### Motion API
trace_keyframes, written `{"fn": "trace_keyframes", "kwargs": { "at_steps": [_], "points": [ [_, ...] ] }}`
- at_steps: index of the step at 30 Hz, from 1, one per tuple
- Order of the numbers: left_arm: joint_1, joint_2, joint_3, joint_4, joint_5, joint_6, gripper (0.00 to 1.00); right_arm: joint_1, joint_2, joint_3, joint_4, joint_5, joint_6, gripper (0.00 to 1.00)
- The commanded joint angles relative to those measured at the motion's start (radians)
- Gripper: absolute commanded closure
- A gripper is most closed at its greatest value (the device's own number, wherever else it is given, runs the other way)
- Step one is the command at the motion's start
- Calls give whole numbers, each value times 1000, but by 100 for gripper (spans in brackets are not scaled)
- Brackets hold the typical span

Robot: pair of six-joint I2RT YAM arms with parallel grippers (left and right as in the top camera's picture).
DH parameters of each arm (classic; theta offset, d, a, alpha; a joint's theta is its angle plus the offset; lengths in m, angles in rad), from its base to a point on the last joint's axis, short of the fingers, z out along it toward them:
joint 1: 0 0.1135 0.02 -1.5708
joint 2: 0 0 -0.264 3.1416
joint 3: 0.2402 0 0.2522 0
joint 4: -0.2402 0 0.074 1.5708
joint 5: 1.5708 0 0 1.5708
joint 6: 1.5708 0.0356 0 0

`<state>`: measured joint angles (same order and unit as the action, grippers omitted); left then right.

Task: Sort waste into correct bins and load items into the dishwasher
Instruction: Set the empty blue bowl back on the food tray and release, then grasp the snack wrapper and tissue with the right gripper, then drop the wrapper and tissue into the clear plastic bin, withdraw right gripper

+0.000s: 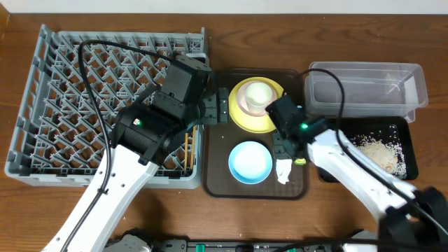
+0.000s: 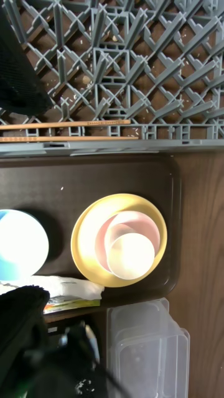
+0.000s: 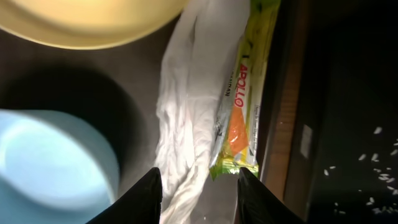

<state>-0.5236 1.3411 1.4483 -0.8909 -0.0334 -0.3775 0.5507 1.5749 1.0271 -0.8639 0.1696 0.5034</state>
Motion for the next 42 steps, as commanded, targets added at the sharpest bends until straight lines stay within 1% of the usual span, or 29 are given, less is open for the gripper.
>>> {"fn": "trace_keyframes", "kwargs": {
  "at_steps": [1,5,7,9,10,12,14,15,16,17,20,21,23,24,28,30,33,36,37,38,42],
  "points": [
    [3,-2,9,-2,-16,2,9,-9,92,3,9,18,52,60],
    [3,-2,9,-2,-16,2,10,-21,170,3,33,18,61,57],
    [3,-2,9,-2,-16,2,10,-25,200,3,50,18,61,56],
    [3,-2,9,-2,-16,2,10,-27,219,3,66,18,61,57],
    [3,-2,9,-2,-16,2,10,-27,224,3,71,17,61,59],
    [3,-2,9,-2,-16,2,9,-27,229,3,78,17,61,68],
    [3,-2,9,-2,-16,2,9,-27,225,3,78,17,56,82],
    [3,-2,9,-2,-16,2,10,-27,218,3,75,17,56,92],
    [3,-2,9,-2,-16,2,10,-27,206,6,71,16,56,97],
    [3,-2,9,-2,-16,2,10,-27,193,10,67,13,56,99],
    [3,-2,9,-2,-16,2,10,-27,99,32,61,10,41,99],
    [3,-2,9,-2,-16,2,10,-33,-8,57,61,10,41,99],
    [3,-2,9,-2,-16,2,10,-45,-66,69,64,10,41,99],
    [3,-2,9,-2,-16,2,10,-69,-143,77,79,10,42,99],
    [3,-2,9,-2,-16,2,10,-177,-294,77,137,24,71,99],
    [3,-2,9,-2,-16,2,10,-291,-338,77,195,61,125,99],
    [3,-2,9,-2,-16,2,9,-425,-324,72,278,69,224,99],
    [3,-2,9,-2,-16,2,9,-519,-282,72,317,68,370,99],
    [3,-2,9,-2,-16,2,10,-554,-249,72,334,68,444,99],
    [3,-2,9,-2,-16,2,10,-576,-218,72,348,67,489,99],
    [3,-2,9,-2,-16,2,10,-603,-106,72,388,67,560,99]
  ]
}}
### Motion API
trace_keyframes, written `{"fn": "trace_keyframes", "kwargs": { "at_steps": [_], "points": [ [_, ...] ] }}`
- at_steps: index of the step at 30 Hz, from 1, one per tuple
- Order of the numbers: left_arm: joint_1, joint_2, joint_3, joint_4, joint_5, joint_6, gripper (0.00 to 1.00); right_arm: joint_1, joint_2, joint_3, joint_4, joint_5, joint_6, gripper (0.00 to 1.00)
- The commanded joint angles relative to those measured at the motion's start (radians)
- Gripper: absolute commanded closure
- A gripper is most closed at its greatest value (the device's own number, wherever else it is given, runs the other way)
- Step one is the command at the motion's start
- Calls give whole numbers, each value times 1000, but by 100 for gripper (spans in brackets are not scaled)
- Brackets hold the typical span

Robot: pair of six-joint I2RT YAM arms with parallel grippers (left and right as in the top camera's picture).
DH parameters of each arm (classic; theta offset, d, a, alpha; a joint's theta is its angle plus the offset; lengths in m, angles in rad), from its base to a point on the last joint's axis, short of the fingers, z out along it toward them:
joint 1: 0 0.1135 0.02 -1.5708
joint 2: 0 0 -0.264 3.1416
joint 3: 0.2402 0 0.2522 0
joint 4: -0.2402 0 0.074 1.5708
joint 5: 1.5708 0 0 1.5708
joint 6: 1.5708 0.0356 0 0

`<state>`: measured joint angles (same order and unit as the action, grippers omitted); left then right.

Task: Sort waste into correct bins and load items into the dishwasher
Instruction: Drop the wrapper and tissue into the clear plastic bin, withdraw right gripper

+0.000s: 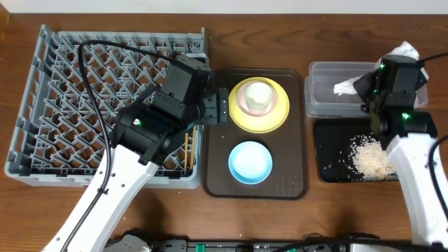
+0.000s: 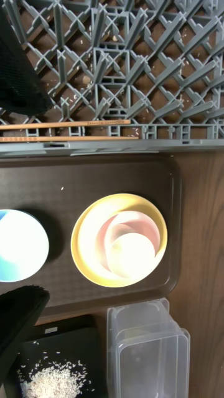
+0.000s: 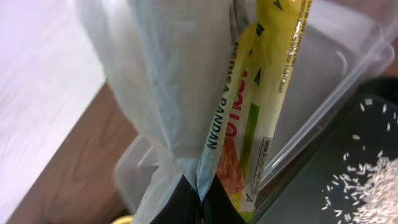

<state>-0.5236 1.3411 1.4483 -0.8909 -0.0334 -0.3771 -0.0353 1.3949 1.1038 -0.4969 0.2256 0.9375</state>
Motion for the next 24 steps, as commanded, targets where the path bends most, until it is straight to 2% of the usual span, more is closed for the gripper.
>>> {"fn": "trace_keyframes", "kwargs": {
  "at_steps": [1,6,7,10,11,12,15,18,20,24],
  "points": [
    [3,-2,9,-2,-16,2,9,-19,106,-5,45,13,125,99],
    [3,-2,9,-2,-16,2,10,-29,237,-5,200,28,146,98],
    [3,-2,9,-2,-16,2,10,-29,248,-5,206,28,169,90],
    [3,-2,9,-2,-16,2,10,-29,254,-5,226,29,175,21],
    [3,-2,9,-2,-16,2,9,-29,251,-5,235,29,153,9],
    [3,-2,9,-2,-16,2,9,-30,245,-5,246,28,103,1],
    [3,-2,9,-2,-16,2,9,-30,200,-5,258,27,-86,1],
    [3,-2,9,-2,-16,2,9,-30,76,-5,244,21,-288,1],
    [3,-2,9,-2,-16,2,10,-33,-28,-5,231,23,-359,1],
    [3,-2,9,-2,-16,2,10,-61,-280,-5,139,40,-392,1]
  ]
}}
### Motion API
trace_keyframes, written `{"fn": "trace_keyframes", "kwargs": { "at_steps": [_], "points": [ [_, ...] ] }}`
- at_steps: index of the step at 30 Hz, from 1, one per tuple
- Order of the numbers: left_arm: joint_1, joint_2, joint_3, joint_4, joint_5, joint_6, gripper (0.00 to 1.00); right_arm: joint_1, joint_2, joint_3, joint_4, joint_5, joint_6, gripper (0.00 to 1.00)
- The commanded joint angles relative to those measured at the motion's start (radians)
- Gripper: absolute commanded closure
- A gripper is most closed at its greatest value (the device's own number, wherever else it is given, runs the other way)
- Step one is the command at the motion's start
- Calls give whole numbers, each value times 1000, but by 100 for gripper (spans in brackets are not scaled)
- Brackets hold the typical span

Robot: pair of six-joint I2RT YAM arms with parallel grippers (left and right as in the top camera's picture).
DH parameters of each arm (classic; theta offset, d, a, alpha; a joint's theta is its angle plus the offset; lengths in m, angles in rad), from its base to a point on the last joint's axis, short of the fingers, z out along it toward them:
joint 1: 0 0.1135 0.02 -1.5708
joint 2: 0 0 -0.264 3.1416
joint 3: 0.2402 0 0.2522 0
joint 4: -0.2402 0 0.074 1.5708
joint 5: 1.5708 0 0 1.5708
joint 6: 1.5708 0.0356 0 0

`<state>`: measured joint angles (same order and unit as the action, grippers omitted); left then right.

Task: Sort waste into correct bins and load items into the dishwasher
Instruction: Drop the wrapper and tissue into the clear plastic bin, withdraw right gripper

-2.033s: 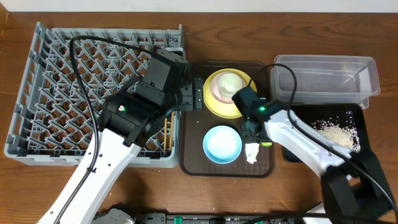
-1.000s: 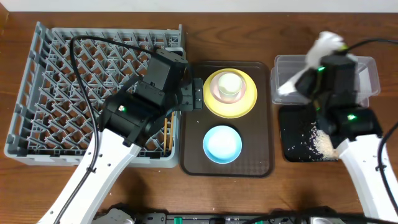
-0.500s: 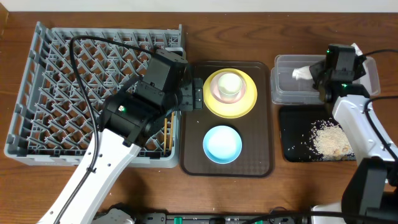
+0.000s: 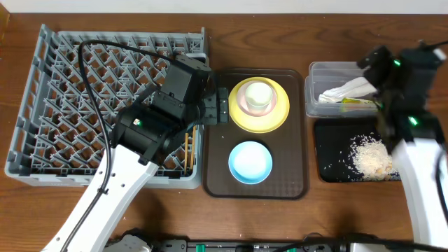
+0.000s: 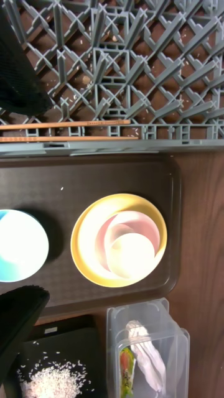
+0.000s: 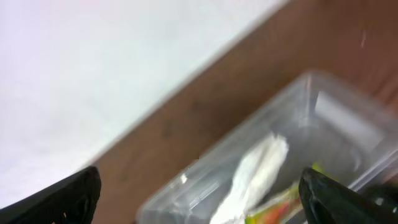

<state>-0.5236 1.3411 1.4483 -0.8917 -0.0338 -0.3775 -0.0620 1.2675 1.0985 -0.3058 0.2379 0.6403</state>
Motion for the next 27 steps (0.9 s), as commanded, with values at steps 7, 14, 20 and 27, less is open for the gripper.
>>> {"fn": "trace_keyframes", "kwargs": {
  "at_steps": [7,14,20,27],
  "points": [
    [3,-2,9,-1,-16,2,10,-43,-456,1,-254,27,-115,1],
    [3,-2,9,-1,-16,2,9,-43,-557,1,-384,27,-114,1],
    [2,-2,9,4,-5,-3,9,-43,-556,1,-576,27,-114,1],
    [0,6,-70,-20,304,-1,13,-43,-556,1,-882,27,-115,1]
  ]
}}
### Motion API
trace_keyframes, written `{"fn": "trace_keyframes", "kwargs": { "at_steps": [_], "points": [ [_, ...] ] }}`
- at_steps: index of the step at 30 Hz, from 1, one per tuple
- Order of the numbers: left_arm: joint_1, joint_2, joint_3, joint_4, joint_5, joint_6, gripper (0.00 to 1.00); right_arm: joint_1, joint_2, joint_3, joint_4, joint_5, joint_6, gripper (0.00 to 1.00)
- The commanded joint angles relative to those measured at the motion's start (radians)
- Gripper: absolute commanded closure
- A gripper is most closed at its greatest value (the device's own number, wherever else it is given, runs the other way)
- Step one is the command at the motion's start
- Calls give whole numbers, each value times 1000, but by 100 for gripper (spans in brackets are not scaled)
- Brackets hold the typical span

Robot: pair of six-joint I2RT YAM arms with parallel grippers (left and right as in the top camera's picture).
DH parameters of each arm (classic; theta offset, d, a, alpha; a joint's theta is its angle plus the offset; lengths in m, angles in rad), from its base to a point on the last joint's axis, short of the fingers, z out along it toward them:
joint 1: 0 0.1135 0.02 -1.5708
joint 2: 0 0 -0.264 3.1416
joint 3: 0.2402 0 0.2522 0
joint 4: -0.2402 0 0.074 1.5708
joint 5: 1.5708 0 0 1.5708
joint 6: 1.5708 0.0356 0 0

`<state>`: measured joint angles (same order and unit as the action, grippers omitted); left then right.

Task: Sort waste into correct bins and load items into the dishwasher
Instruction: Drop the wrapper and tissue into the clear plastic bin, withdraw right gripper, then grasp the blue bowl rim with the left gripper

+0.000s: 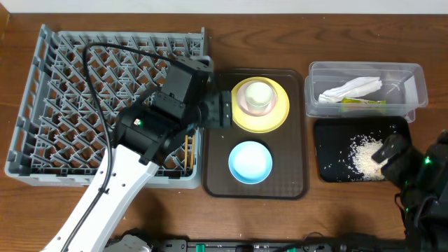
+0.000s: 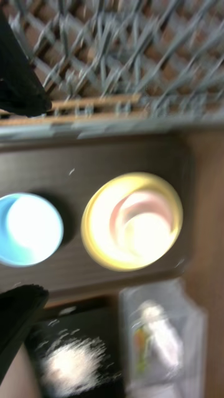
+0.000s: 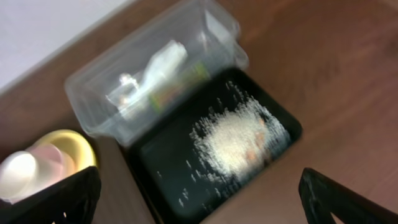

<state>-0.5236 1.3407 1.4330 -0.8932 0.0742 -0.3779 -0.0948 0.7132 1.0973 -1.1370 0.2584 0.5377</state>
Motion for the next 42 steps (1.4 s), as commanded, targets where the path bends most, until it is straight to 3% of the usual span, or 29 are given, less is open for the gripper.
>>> {"fn": "trace_keyframes", "kwargs": {
  "at_steps": [1,6,12,17,20,24,40,42],
  "points": [
    [-3,7,-78,-23,247,0,19,-11,-2,2,-84,6,-12,1],
    [-115,13,-178,14,272,3,43,-11,-2,2,-196,6,-12,1],
    [-364,125,-254,145,89,3,44,-11,-2,2,-203,6,-12,1],
    [-476,287,-254,247,89,26,44,-11,-2,2,-203,6,-12,1],
    [-496,359,-254,275,88,26,55,-11,-2,2,-203,6,-12,1],
    [-497,418,-254,281,24,25,60,-11,-2,2,-203,6,-12,1],
    [-497,436,-286,286,-23,24,65,-11,-2,2,-203,6,-12,1],
    [-497,444,-291,288,-23,24,70,-11,-2,2,-203,6,-12,1]
  ]
}}
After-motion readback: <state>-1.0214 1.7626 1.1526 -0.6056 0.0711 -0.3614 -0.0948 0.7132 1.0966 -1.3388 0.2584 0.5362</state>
